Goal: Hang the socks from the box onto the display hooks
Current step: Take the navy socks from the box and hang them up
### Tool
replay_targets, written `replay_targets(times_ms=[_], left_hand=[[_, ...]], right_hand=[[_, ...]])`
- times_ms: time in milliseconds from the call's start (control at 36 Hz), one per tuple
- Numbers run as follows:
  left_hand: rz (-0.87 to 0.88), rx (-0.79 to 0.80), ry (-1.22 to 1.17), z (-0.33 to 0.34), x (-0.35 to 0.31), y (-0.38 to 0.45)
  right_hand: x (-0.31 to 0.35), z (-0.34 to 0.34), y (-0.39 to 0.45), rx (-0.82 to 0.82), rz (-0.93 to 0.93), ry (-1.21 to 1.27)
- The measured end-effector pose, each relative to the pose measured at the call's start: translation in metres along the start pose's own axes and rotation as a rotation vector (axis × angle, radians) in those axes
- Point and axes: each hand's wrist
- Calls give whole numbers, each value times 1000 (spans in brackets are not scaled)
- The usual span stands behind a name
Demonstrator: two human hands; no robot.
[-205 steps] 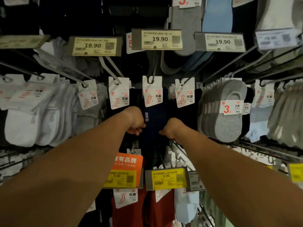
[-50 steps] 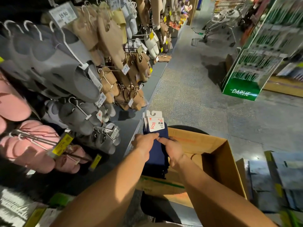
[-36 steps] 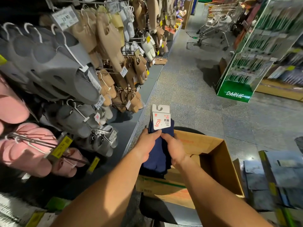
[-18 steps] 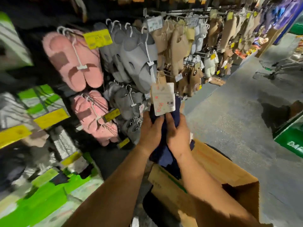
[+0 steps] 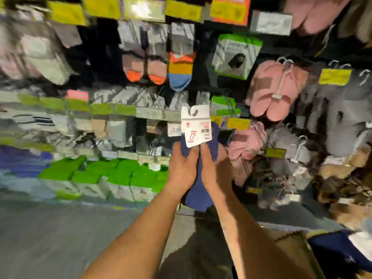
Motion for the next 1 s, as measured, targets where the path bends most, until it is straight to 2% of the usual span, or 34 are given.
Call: replay_targets(times_ms=[83,306,500,750,1000], left_hand=[[56,-103,25,-70,-2,12],[67,-366,15,-280,36,58],[60,-554,35,-447,59,79],[-1,-721,101,-593,88,126],[29,-759,151,-721,106,241]], right_hand=[[36,48,-35,87,-27,68],[139,190,-163,375,-70,143],[207,306,-270,556,-123,202],[266,433,-354,708,-172,240],[335,597,-387,751,-149,310]])
Point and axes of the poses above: each hand's wrist, its own y-axis towards the middle knuckle, its own z-axis out of the palm, x = y × z, and after that the axes turned 12 degrees about -x, right-handed
